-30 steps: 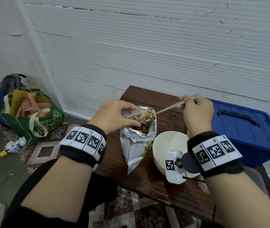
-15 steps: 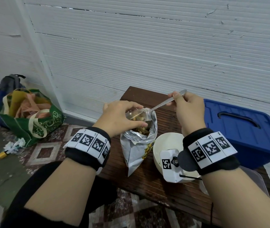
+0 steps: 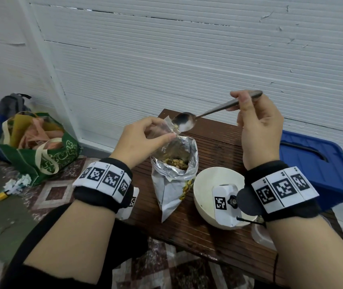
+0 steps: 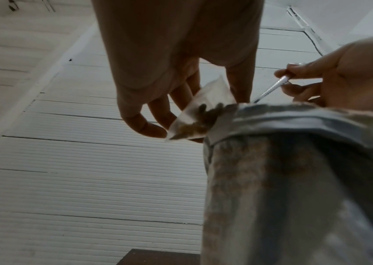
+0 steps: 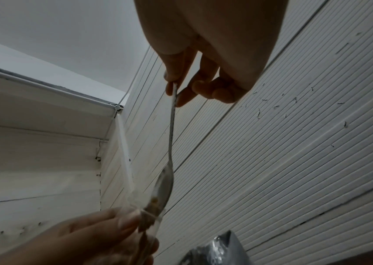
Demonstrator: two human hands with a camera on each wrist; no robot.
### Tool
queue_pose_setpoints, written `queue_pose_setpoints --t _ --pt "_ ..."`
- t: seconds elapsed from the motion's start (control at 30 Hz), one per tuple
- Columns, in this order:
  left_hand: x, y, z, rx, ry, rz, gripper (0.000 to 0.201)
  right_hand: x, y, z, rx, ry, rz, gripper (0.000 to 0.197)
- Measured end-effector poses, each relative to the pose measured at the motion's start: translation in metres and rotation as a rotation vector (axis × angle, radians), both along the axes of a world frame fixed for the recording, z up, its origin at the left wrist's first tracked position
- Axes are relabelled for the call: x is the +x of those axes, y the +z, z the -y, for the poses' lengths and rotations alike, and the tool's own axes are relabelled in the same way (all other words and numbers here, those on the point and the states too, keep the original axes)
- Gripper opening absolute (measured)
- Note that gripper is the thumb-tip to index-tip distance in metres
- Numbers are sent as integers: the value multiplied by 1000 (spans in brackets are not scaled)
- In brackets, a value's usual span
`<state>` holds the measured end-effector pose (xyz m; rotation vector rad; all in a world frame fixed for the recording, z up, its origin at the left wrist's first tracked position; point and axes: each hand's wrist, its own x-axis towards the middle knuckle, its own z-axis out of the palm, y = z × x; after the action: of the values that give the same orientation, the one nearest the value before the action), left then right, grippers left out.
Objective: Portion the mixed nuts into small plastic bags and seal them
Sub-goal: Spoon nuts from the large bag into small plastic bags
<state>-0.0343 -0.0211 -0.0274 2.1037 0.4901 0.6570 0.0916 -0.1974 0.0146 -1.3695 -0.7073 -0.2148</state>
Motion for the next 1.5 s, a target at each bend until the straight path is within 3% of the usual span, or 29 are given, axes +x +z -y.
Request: queue_pose_setpoints --t 0.3,0.47,0.63,0.9,1.13,1.5 --pt "-4 -1 -4 -32 -57 -13 28 2 -19 1 -78 -224 -57 24" --pt "-5 -1 -2 -62 -105 17 22 -8 -40 -9 -328 -53 84 15" --pt "-5 -4 0 -73 -119 22 21 -21 -58 -15 -464 -1 330 19" --pt "-8 -9 -2 -84 -114 24 29 -27 -58 -16 -528 47 348 19" --pt "-6 -9 -2 -74 -105 -10 36 -28 -69 -17 -570 87 103 24" --pt "-4 -11 1 -55 -78 -21 32 -15 -58 -12 -415 -240 -252 22"
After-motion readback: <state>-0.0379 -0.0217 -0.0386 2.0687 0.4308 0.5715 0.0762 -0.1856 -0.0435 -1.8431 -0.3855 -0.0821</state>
